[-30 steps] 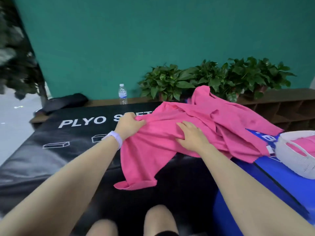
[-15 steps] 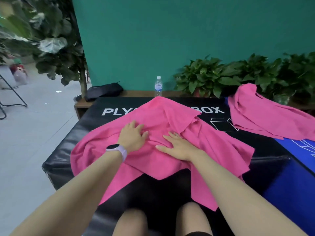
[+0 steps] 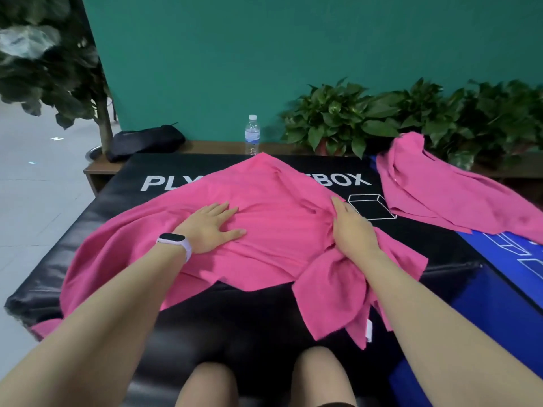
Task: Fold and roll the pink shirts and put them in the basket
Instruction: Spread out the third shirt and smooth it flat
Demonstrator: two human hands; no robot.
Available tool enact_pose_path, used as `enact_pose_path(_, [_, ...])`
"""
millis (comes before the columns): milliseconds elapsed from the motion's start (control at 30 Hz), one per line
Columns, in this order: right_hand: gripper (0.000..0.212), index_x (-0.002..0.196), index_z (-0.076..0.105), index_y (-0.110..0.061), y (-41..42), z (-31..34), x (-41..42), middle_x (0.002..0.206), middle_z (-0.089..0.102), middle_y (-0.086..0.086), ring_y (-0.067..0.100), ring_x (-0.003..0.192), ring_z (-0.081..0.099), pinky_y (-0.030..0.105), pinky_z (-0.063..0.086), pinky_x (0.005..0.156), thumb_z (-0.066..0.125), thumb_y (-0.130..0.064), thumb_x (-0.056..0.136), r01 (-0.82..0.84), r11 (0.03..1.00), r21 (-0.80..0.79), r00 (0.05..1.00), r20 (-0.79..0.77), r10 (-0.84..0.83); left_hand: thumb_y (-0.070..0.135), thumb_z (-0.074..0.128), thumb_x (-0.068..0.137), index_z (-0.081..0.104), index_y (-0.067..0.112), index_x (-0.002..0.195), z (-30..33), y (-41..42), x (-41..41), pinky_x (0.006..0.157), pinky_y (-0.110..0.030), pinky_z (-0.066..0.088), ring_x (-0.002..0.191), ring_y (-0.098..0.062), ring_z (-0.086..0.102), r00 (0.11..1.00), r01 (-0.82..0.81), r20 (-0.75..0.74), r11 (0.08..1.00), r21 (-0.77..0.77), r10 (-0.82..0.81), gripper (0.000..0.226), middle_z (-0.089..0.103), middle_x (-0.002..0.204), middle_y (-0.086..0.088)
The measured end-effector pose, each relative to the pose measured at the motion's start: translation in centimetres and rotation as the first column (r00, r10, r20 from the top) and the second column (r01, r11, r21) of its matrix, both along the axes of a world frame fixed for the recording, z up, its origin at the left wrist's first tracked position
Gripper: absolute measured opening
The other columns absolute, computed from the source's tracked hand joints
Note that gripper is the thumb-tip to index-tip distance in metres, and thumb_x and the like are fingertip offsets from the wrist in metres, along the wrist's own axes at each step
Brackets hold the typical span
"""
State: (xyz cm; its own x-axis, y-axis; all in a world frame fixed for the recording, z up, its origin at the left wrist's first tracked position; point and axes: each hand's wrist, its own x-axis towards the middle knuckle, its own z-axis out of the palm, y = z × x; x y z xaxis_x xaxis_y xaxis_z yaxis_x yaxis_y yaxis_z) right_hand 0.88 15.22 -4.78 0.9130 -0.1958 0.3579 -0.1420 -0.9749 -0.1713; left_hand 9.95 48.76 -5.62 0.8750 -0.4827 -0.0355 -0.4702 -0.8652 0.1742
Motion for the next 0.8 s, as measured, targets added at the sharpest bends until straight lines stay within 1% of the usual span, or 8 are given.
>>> enact_pose_path(100, [0.064, 0.153, 0.031, -0.020, -3.8, 1.6, -1.2, 0.128, 0.053, 0.017, 0.041, 0.095, 0.064, 0.046, 0.048, 0.076, 0.040, 0.000, 0.093, 0.104, 0.991, -0.084, 0.995, -0.006, -0.104, 0.074, 0.036, 0.093, 0.021, 0.030, 0.160, -0.1, 0.3, 0.1, 0.125, -0.038, 0.009, 0.154, -0.020, 0.012, 0.995, 0.027, 0.095, 1.000, -0.016, -0.025, 0.082, 0.015, 0.167, -0.001])
enact_pose_path(200, [0.063, 0.154, 0.031, -0.023, -6.4, 3.1, -1.7, 0.130, 0.051, 0.015, 0.038, 0.110, 0.058, 0.047, 0.049, 0.088, 0.044, -0.006, 0.095, 0.181, 0.952, -0.246, 0.972, -0.100, -0.211, 0.042, 0.045, 0.101, 0.045, 0.018, 0.148, 0.5, -1.0, -1.7, 0.113, -0.043, 0.031, 0.137, -0.030, 0.039, 0.912, -0.034, 0.410, 0.998, 0.046, 0.012, 0.052, 0.041, 0.151, -0.011])
enact_pose_path(267, [0.065, 0.153, 0.035, -0.021, -5.0, 3.9, -0.8, 0.134, 0.052, 0.013, 0.036, 0.119, 0.054, 0.047, 0.044, 0.097, 0.050, -0.010, 0.091, 0.168, 0.955, -0.246, 0.980, -0.062, -0.188, 0.023, 0.046, 0.096, 0.057, 0.015, 0.130, 0.8, -3.8, -4.1, 0.096, -0.043, 0.040, 0.114, -0.032, 0.049, 0.868, -0.125, 0.477, 0.991, -0.055, 0.136, 0.037, 0.051, 0.128, -0.009])
enact_pose_path(367, [0.058, 0.150, 0.044, -0.018, 0.4, 4.4, 0.8, 0.147, 0.050, 0.010, 0.032, 0.136, 0.045, 0.047, 0.037, 0.112, 0.057, -0.030, 0.095, -0.070, 0.997, 0.016, 0.998, 0.007, 0.070, 0.043, 0.035, 0.102, 0.053, 0.017, 0.137, -0.1, -8.5, -8.2, 0.104, -0.046, 0.036, 0.124, -0.035, 0.045, 0.923, -0.220, 0.244, 0.928, -0.301, 0.298, 0.046, 0.047, 0.140, -0.016])
enact_pose_path(467, [0.067, 0.157, 0.033, -0.027, 5.1, 2.3, 1.0, 0.163, 0.033, 0.004, 0.024, 0.150, 0.028, 0.045, 0.020, 0.123, 0.045, -0.058, 0.099, -0.278, 0.961, 0.012, 0.936, -0.222, 0.274, 0.070, 0.014, 0.097, 0.019, 0.021, 0.159, -1.4, -9.9, -9.9, 0.124, -0.049, 0.007, 0.153, -0.033, 0.011, 0.967, -0.223, 0.075, 0.952, -0.212, 0.243, 0.080, 0.009, 0.167, -0.014])
enact_pose_path(533, [0.073, 0.161, 0.021, -0.032, 5.5, 0.3, 0.3, 0.167, 0.022, 0.001, 0.020, 0.154, 0.017, 0.044, 0.009, 0.126, 0.031, -0.070, 0.098, -0.328, 0.943, -0.060, 0.885, -0.369, 0.285, 0.078, 0.008, 0.092, 0.008, 0.022, 0.161, -1.6, -8.1, -9.9, 0.125, -0.045, 0.000, 0.155, -0.028, 0.000, 0.980, -0.179, 0.047, 0.964, -0.196, 0.192, 0.089, -0.001, 0.168, -0.008])
enact_pose_path(633, [0.078, 0.162, 0.012, -0.032, 3.4, -1.4, -1.1, 0.169, 0.009, -0.005, 0.014, 0.156, 0.005, 0.037, 0.001, 0.126, 0.017, -0.074, 0.097, -0.278, 0.960, 0.018, 0.865, -0.431, 0.258, 0.083, 0.007, 0.088, 0.005, 0.025, 0.161, -1.9, -3.9, -9.6, 0.126, -0.041, 0.000, 0.155, -0.020, -0.003, 0.989, -0.115, 0.063, 0.969, -0.218, 0.131, 0.094, -0.002, 0.168, 0.000])
enact_pose_path(800, [0.079, 0.163, 0.009, -0.028, 1.6, -1.2, -3.2, 0.170, 0.004, -0.005, 0.016, 0.156, 0.002, 0.036, 0.002, 0.127, 0.019, -0.072, 0.098, -0.184, 0.983, 0.024, 0.864, -0.473, 0.173, 0.077, 0.020, 0.090, 0.010, 0.025, 0.161, -1.6, 3.0, -8.6, 0.124, -0.035, -0.004, 0.154, -0.015, -0.006, 0.989, -0.147, -0.047, 0.931, -0.335, 0.139, 0.089, -0.002, 0.168, 0.005])
